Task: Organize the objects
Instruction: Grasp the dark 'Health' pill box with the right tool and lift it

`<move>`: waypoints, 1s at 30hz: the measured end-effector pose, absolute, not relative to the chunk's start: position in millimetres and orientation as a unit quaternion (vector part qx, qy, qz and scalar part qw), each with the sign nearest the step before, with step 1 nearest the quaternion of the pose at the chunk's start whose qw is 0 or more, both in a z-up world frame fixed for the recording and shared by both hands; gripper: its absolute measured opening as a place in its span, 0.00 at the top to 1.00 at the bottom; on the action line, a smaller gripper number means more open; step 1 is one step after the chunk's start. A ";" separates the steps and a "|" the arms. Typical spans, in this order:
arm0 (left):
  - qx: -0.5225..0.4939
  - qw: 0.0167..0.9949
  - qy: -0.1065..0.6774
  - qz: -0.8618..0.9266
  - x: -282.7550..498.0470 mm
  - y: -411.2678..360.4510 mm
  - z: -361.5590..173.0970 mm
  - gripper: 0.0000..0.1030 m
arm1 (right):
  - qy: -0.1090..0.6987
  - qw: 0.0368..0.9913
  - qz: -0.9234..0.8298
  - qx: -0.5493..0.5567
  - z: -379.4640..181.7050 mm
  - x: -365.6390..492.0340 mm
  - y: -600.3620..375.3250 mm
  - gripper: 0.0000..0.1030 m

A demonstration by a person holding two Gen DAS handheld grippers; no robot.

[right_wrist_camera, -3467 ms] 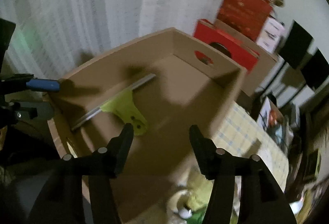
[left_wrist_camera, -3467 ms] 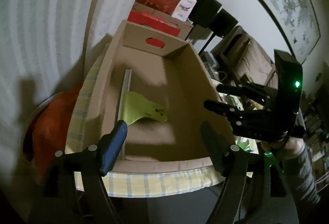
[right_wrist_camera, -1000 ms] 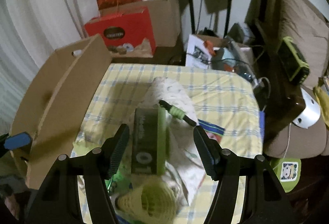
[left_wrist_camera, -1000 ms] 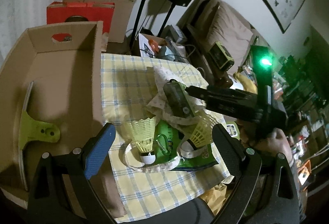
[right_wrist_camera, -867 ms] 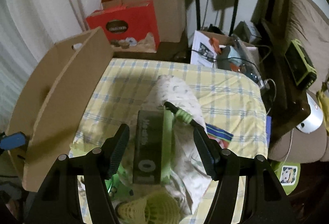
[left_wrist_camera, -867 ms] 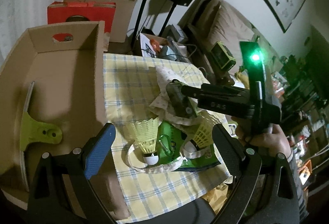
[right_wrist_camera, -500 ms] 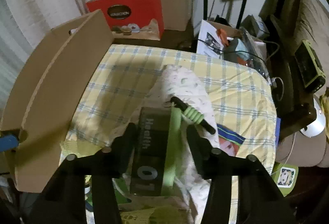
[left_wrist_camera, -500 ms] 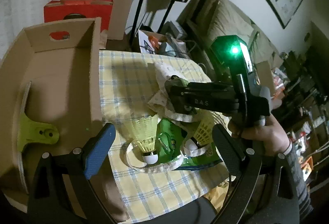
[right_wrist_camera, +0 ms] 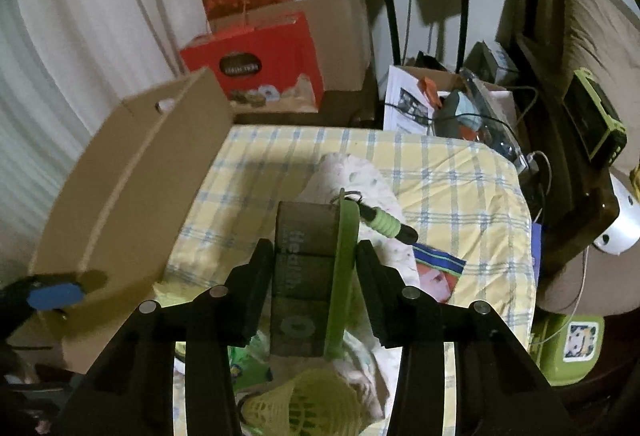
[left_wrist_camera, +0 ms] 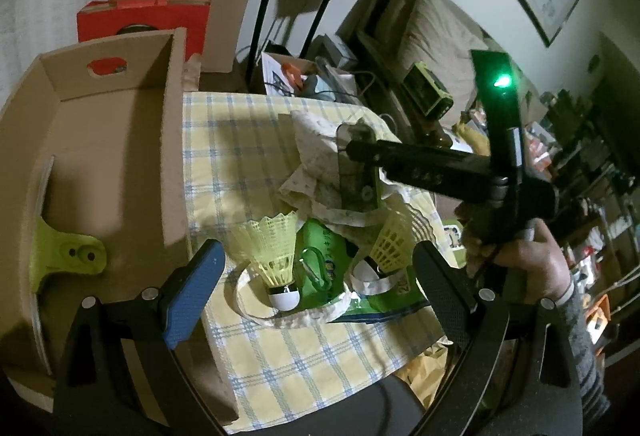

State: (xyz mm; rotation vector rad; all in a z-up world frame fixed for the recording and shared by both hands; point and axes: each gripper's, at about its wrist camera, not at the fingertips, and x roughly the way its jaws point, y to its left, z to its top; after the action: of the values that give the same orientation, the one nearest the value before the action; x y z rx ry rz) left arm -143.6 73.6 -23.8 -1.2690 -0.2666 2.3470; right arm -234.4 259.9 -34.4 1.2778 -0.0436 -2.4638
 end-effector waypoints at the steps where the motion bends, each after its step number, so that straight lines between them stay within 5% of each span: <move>1: -0.461 0.229 -0.096 0.852 -143.3 74.5 -24.0 0.08 | -0.020 0.182 -0.874 0.450 -31.3 -233.0 262.3 0.58; 30: -0.458 0.277 0.077 0.841 -151.8 200.0 -70.3 0.09 | -0.091 0.145 -0.909 0.381 36.0 -157.8 347.3 0.58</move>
State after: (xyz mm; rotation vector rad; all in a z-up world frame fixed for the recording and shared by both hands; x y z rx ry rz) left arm -151.8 200.0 -70.3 -1.2290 0.2058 2.2593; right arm -157.8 347.3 36.0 1.0971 -0.2620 -2.6187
